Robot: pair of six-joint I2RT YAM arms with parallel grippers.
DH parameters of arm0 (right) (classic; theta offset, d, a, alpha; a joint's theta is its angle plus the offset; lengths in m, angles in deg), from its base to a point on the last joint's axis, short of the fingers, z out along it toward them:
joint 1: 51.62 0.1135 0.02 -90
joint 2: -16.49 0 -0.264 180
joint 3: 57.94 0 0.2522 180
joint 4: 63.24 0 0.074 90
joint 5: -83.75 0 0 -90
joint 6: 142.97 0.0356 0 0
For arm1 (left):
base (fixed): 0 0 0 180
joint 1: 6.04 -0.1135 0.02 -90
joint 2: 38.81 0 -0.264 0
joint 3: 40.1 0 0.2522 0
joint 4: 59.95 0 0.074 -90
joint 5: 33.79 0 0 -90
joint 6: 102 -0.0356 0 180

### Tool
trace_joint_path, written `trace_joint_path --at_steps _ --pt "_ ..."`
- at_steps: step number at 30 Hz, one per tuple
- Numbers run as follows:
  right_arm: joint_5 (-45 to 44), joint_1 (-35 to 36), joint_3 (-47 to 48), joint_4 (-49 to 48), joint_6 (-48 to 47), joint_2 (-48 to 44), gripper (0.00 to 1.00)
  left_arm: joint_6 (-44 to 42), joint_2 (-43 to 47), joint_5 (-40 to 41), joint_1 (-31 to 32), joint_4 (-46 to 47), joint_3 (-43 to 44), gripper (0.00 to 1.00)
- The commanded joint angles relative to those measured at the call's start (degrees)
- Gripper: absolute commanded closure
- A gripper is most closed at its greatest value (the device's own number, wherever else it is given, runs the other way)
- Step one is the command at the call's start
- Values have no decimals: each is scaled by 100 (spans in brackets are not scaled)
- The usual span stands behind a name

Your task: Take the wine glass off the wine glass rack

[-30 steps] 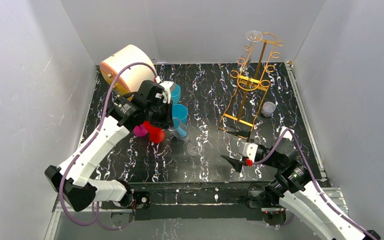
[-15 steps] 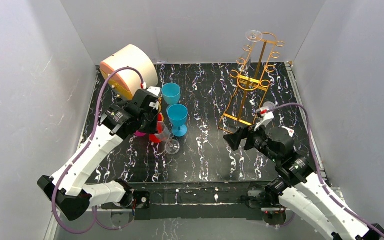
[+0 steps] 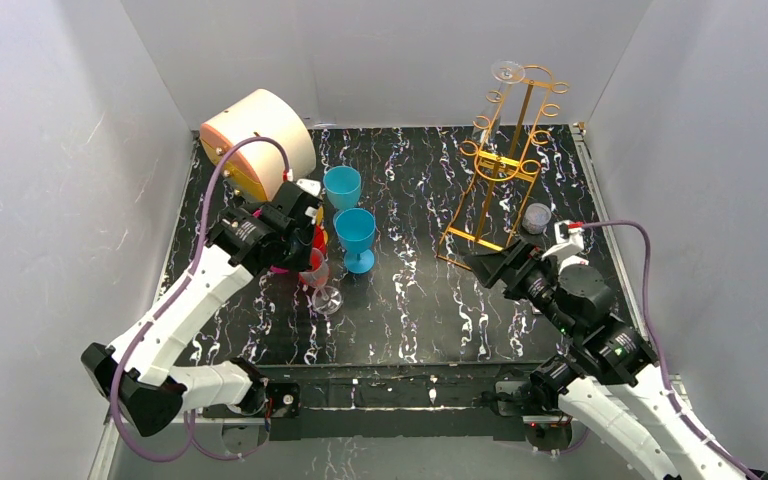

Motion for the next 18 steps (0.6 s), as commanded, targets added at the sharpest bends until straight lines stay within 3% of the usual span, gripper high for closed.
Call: trace_joint_path --at_steps 1,5,9,18 --pt "-1028 -2 377 936 381 119 1 38 -55 172 27 -107 -89 100" --pt "-1452 -3 837 1594 163 767 1 39 -99 146 30 -16 -176 100" --pt "-2622 3 1164 2561 374 1395 1 30 -187 171 27 -33 -182 100" --pt "-3907 -5 1356 2989 216 1813 1 63 -226 150 27 -41 -168 100"
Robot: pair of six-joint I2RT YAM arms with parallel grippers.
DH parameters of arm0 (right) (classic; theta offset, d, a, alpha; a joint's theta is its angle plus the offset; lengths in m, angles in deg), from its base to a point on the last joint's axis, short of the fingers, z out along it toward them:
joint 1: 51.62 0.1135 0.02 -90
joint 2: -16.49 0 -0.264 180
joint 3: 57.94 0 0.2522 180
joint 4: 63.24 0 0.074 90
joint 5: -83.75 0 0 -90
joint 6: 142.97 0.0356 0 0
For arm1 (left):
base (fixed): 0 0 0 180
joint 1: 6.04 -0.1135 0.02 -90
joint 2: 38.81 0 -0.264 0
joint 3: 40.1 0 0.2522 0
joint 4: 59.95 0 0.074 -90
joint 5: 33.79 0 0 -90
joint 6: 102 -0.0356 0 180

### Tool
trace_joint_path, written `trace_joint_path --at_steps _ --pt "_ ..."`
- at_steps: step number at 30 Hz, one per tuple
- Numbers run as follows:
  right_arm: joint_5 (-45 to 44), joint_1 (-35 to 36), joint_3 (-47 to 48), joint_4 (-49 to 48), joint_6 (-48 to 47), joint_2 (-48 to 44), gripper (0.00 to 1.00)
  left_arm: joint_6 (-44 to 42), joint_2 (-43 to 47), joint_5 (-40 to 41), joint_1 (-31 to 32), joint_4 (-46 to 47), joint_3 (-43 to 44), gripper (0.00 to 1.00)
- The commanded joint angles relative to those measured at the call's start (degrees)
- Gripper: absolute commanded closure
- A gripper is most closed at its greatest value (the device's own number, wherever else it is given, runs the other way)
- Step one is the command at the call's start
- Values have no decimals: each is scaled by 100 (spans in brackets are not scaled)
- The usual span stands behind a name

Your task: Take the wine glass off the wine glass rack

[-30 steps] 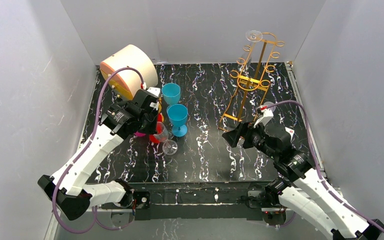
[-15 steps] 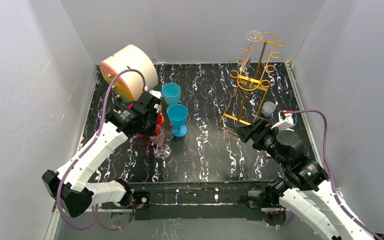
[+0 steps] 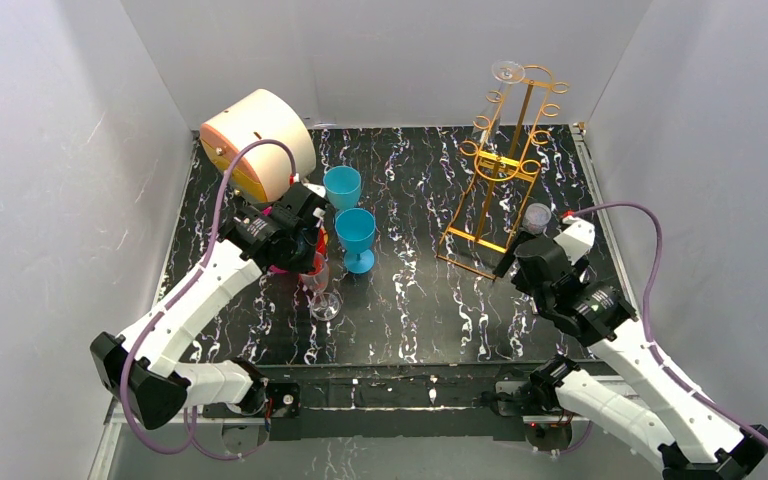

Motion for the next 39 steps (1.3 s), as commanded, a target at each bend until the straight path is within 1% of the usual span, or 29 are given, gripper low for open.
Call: trace_joint_path --at_steps 1,5,7,9,13,15,18,21,24,27,29,31,33,34,37,39 --pt "-994 -16 412 438 1 292 1 60 7 127 28 -80 48 100" --pt "-1049 -228 603 384 -195 623 1 81 -63 114 28 -178 137 96" --pt "-704 -552 662 214 -366 697 1 140 -83 124 29 -205 147 93" --pt "-28 -1143 598 -117 -670 688 1 157 -92 52 24 -194 178 91" --pt "1879 -3137 407 -553 -1230 766 1 127 -145 25 25 -260 316 86" --pt "2606 -4003 448 -645 -1478 921 1 106 -147 51 29 -292 405 85" --pt "3170 -4539 787 -619 -1752 1251 1 72 -144 63 27 -286 469 82" --pt "3240 -4678 1264 -497 -1826 1476 1 53 -163 68 29 -262 508 82" --pt "3167 -4679 1606 -496 -1823 1481 1 43 -180 93 29 -281 476 81" --pt "3355 -4679 1918 -524 -1814 1461 1 81 -128 130 29 -250 378 82" --pt "3592 -4683 2064 -538 -1848 1472 1 147 -85 139 30 -198 296 85" --pt "3792 -4679 2233 -508 -1904 1505 1 243 -12 191 30 -106 196 93" --pt "3801 -4683 2440 -410 -1947 1506 1 341 85 191 29 77 87 99" --pt "3747 -4681 2561 -343 -1972 1504 1 392 112 169 29 177 46 100" --pt "3505 -4679 2913 -123 -2031 1506 1 527 148 109 29 368 -30 100" --pt "3495 -4679 3070 -44 -2042 1504 1 568 153 144 29 423 -60 100"
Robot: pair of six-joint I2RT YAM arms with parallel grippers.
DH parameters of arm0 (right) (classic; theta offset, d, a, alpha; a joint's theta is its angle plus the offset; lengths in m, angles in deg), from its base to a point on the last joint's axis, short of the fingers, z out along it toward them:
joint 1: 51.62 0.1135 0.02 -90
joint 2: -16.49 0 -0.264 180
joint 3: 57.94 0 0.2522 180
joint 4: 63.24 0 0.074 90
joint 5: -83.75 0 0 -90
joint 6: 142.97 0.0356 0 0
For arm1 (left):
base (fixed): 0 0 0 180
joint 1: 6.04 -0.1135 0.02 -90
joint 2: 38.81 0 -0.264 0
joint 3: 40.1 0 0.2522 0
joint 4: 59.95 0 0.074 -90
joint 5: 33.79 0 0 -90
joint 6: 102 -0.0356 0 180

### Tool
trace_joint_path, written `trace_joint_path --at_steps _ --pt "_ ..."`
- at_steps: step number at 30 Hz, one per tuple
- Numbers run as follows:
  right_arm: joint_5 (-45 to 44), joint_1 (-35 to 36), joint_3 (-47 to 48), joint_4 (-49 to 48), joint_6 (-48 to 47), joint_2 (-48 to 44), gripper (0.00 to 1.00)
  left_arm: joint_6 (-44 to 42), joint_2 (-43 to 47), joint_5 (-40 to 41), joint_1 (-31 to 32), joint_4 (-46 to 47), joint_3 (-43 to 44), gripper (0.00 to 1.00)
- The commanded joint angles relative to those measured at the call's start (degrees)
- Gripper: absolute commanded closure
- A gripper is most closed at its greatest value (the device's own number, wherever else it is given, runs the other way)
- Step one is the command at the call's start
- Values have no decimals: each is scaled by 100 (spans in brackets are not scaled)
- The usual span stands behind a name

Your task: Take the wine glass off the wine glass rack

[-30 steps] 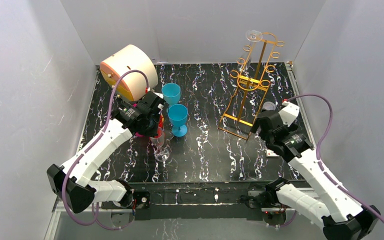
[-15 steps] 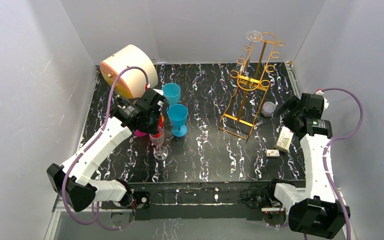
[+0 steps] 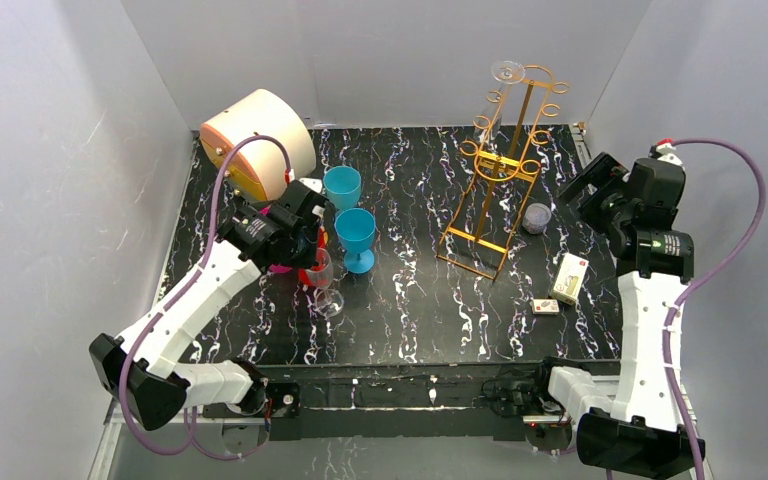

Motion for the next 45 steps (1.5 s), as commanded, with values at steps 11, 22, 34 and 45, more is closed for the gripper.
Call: trace_joint_path --at_steps 11,22,34,45 --pt "343 -41 1299 194 -143 195 1 226 189 142 30 246 -136 89" --pt "1296 -39 1962 23 -148 608 1 206 307 241 26 -31 237 80" --pt "2317 -41 2686 -65 -92 1212 10 51 351 243 29 -259 832 63" --pt "2916 -23 3852 -305 296 2275 27 271 866 -302 29 670 1082 38"
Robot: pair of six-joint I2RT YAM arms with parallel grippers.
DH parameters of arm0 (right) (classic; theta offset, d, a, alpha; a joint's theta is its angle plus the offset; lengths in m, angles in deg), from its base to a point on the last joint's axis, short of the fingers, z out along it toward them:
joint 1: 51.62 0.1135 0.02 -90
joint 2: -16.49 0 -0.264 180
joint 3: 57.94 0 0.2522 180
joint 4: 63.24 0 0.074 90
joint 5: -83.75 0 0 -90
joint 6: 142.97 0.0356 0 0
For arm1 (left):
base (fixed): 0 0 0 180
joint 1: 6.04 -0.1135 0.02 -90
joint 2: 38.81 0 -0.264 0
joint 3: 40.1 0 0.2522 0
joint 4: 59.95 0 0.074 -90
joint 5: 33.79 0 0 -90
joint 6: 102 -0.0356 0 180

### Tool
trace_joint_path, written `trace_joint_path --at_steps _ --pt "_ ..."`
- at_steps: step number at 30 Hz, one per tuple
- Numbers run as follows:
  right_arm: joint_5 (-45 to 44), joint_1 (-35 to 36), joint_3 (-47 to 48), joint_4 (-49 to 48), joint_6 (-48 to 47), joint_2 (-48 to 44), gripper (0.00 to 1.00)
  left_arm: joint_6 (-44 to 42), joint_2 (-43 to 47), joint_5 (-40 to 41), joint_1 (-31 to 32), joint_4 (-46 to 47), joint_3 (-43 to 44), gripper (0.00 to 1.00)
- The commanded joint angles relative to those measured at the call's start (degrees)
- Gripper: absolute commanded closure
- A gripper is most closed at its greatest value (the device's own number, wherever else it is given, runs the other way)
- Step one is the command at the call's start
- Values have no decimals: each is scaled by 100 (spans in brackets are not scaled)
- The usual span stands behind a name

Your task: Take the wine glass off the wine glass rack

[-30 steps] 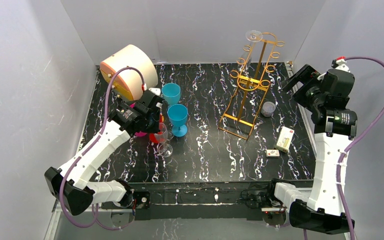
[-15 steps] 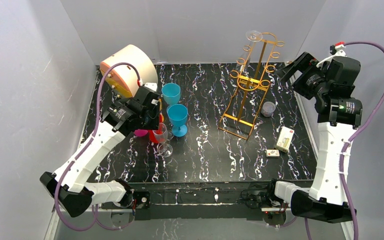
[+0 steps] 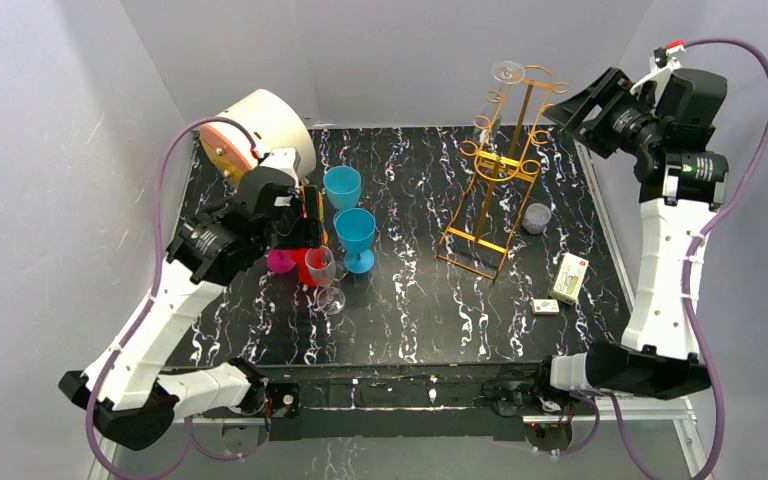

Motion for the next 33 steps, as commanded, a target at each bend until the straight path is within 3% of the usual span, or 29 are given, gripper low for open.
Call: trace_joint_path --at_steps 1,4,10,13,18,33 --pt "285 -26 607 -419 292 386 27 149 305 -319 30 458 133 35" --pt "177 94 673 -778 508 613 28 250 360 -437 22 563 39 23" --pt "-448 654 1644 -491 351 1609 30 337 525 -475 29 644 -154 13" --pt "-1236 856 1761 -735 232 1823 32 359 589 -427 28 611 -201 10" --pt "-1655 925 2103 -948 210 2239 33 327 606 -176 27 340 -63 8" --pt "-1549 1008 2907 -1048 114 3473 39 465 836 -49 28 347 -136 2"
